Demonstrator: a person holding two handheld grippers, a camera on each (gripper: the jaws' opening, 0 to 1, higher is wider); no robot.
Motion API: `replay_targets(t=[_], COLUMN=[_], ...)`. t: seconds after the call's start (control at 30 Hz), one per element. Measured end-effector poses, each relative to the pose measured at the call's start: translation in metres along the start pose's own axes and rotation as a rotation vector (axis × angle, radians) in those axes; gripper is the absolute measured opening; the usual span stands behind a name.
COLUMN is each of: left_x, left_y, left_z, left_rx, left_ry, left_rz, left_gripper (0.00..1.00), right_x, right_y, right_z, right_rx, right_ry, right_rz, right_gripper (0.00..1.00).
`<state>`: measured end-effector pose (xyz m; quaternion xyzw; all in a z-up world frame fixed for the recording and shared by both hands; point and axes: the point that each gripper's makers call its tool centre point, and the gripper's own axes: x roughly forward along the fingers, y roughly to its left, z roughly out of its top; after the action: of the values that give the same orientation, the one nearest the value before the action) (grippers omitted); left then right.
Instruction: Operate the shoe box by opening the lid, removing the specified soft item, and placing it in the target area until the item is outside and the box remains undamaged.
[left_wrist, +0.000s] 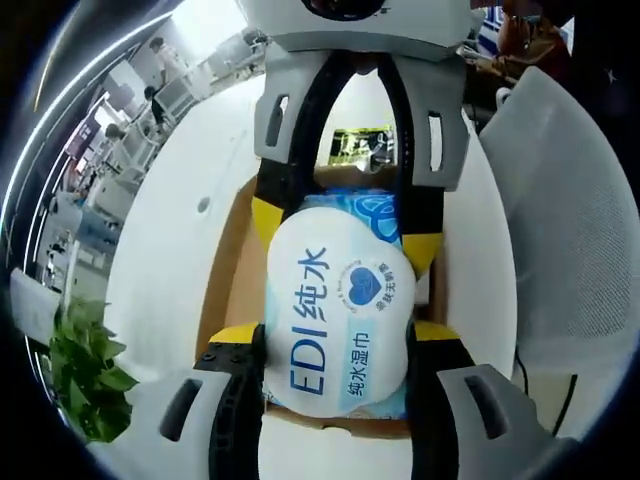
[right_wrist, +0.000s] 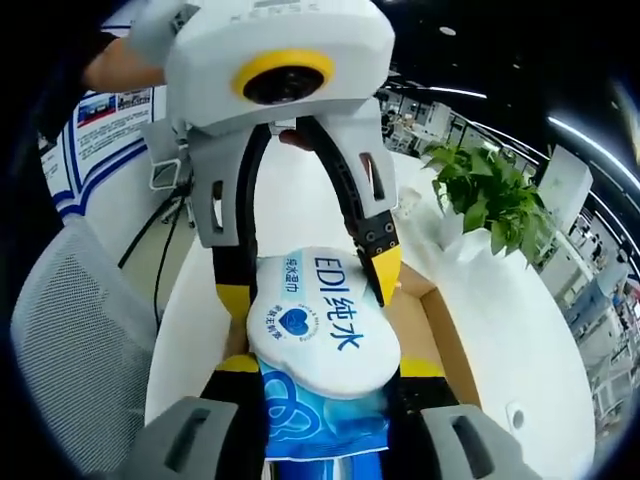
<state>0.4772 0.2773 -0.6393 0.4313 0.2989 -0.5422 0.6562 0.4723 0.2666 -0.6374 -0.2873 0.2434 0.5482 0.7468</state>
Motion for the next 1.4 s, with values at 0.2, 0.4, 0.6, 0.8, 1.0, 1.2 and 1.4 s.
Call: replay_targets(t=[0.2,0.4,0.6,0.8,1.0,1.2,1.4], left_x=[0.001,0.003,0.006,0.009,0.014,0.021,0.028], left_y=[-0.002,-0.004,-0.006,-0.007,-0.008,-0.010,-0.009], left_z=[0.022,0.042,0.061,0.083,0.102,0.120,0.136], left_rx=[0.001,0.006,0.014,0.024,0.031,0.044,0.055], left_ry=[-0.006,-0.010,-0.010,-0.011,-0.016,-0.019,-0.024], left_rz=[-0.009,-0.018,-0.021,-0.023,-0.025,-0.033,-0.038], left_gripper=[0.56,0.56,0.56,0.56,0.56,0.56,0.56], right_x=[-0.021,-0.039,-0.057,-0.077,-0.095,-0.109,-0.121], right_y=[-0.003,-0.005,-0.008,-0.012,-0.017,-0.019,-0.024], right_z=[-0.008,-0.015,-0.023,-0.032,-0.044,-0.055,-0.065], right_rx=[0.007,0.011,0.009,0.009,0.013,0.020,0.026], right_ry=[0.004,0.004,0.009,0.015,0.017,0.016,0.020], right_rz=[0.001,-0.002,-0.011,-0.020,-0.029,-0.037,-0.047], right_gripper=[0.42,0.42,0.42,0.42,0.42,0.42,0.42])
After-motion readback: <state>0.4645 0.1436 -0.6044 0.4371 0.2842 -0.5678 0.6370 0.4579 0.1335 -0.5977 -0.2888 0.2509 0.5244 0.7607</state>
